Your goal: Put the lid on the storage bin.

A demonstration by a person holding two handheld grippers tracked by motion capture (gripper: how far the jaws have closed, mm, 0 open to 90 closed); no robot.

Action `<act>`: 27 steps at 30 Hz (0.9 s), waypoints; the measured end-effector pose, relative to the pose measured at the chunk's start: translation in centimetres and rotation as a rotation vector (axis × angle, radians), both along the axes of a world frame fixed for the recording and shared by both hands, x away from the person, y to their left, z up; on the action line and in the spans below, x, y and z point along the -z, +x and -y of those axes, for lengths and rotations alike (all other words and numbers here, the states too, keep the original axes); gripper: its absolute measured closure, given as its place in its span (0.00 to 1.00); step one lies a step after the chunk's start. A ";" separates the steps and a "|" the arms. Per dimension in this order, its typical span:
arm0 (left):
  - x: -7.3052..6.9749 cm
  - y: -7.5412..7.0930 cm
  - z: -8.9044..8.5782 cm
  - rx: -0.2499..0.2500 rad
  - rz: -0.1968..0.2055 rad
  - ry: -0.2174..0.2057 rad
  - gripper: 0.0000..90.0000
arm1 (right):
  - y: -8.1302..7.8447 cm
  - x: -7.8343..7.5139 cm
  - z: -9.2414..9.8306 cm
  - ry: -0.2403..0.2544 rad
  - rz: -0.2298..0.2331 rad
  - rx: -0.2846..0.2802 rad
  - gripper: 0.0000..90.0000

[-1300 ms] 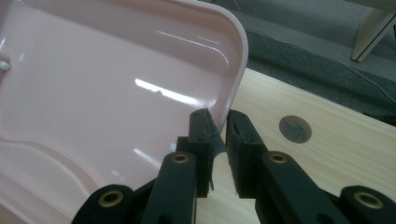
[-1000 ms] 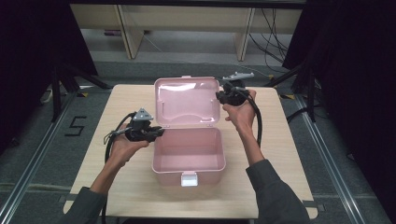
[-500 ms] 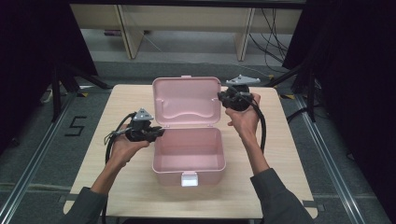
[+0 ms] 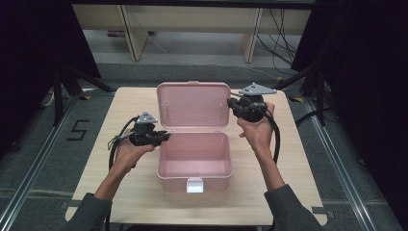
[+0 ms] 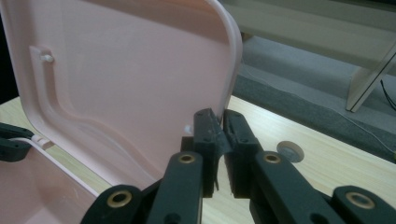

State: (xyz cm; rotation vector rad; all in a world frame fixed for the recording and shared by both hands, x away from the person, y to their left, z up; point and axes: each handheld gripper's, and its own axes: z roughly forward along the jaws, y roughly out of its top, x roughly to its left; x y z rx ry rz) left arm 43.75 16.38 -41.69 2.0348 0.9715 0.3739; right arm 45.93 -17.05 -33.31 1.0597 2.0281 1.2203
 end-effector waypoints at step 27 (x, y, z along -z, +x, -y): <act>0.2 -0.3 0.2 -0.010 -0.005 -0.021 0.85 | -3.4 0.3 0.8 0.005 0.088 -0.021 0.95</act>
